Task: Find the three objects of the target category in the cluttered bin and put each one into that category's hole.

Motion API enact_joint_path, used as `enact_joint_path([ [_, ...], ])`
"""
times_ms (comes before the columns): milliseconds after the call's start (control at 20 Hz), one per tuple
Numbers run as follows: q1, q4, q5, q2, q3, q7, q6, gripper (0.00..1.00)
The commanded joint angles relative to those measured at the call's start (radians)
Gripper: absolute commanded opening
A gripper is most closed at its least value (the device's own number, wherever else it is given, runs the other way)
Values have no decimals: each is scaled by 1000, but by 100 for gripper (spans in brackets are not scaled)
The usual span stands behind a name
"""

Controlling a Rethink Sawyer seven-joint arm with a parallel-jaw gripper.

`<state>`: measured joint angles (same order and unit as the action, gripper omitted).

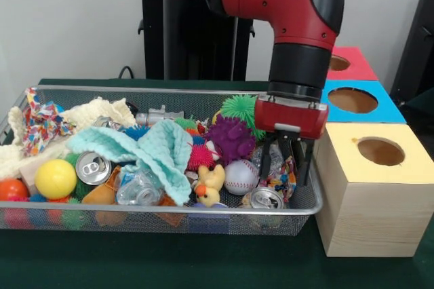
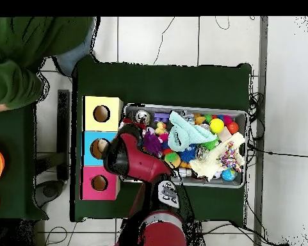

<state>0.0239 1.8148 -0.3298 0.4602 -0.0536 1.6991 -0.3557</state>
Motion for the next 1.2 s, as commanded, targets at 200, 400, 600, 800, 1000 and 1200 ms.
enact_joint_path([
  [200,86,-47,28,-118,92,288,-91,100],
  [400,78,-57,21,-131,92,296,-104,100],
  [600,29,-77,-55,-153,67,297,-111,100],
  [800,-1,-73,-101,-153,48,290,-113,100],
  [1000,-15,-67,-122,-152,41,293,-112,100],
  [1200,-15,-60,-130,-149,45,300,-102,100],
])
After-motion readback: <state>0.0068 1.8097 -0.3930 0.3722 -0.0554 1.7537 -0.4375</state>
